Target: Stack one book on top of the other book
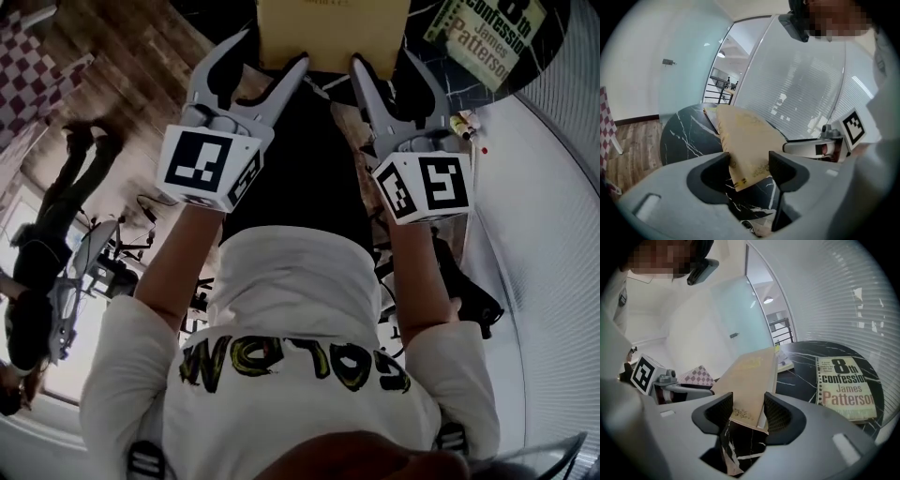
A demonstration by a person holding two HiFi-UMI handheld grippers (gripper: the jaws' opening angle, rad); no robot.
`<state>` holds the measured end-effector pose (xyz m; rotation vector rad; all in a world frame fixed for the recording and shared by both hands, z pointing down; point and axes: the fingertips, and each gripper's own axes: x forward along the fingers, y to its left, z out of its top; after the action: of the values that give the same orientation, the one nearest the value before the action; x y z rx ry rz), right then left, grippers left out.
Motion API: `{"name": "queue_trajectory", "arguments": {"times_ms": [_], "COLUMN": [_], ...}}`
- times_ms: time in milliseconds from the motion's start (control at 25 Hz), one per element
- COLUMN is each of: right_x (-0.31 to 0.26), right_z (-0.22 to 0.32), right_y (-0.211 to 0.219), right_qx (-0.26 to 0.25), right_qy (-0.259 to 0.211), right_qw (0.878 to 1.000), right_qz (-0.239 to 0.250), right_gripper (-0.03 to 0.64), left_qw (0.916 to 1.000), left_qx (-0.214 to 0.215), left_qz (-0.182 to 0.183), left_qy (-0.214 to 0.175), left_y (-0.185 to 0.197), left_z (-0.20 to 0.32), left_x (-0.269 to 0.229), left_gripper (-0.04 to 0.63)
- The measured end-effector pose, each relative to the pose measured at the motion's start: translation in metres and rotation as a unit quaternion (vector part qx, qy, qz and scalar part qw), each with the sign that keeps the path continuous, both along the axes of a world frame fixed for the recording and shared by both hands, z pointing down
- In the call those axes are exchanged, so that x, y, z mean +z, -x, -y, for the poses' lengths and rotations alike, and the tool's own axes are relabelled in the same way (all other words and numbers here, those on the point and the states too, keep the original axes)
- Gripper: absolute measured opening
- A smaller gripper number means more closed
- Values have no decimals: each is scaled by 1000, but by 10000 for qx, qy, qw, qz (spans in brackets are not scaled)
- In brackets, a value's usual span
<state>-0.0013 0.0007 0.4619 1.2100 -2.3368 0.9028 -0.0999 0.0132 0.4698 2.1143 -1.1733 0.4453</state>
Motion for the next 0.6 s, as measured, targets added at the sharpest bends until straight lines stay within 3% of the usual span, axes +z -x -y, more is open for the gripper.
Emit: {"name": "queue_trajectory", "arguments": {"times_ms": [160, 600], "right_x": [-46, -115], "right_z": [24, -2], "right_y": [2, 0], "right_qx": [-43, 64], "right_qy": [-680, -894], "right_qw": [9977, 9960], "right_qz": [-33, -4], "right_gripper": [213, 213], "left_qw": [9976, 9963], "left_qx": [-152, -133], "left_qz": [-80, -42], "left_qy": [-676, -842], "left_y": [2, 1], "left_z": [23, 2], "left_x": [-43, -113], "left_gripper": [273, 274]}}
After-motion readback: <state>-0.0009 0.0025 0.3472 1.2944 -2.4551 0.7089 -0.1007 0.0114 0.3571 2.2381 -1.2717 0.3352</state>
